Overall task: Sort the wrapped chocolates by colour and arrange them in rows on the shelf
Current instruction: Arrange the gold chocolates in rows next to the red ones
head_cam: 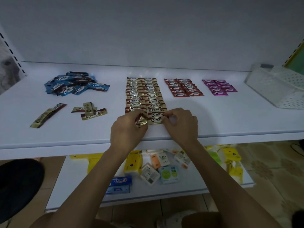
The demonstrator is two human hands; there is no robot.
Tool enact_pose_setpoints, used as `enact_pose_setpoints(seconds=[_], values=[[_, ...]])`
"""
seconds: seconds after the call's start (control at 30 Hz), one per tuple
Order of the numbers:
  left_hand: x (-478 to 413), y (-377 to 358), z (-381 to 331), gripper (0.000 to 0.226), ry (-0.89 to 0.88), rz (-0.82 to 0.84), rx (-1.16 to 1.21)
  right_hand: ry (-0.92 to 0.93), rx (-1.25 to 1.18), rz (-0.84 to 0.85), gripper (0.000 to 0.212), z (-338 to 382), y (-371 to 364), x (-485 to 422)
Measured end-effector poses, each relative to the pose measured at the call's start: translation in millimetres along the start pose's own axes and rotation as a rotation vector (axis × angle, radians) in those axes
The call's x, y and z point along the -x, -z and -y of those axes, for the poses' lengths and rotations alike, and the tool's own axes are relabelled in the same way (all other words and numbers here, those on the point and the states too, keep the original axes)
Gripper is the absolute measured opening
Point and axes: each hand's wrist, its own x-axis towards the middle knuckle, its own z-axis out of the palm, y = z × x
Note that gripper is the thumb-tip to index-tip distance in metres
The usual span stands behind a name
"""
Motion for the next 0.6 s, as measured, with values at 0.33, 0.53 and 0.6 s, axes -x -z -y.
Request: enact_pose_setpoints(seconds=[0.33,0.53,0.6], values=[[-2,5,1,0.05,0.029,0.087,0.196,0.03,-0.222,-0.14,0.022,7,6,6],[-4,22,-3,0.052,0.002,0.232,0.537,0.005,-0.709,0.153,0.009,57,20,26],[-7,31,1,0.05,-0.027,0.264,0.537,-0.033,-0.805,0.231,0.011,68,21,23]])
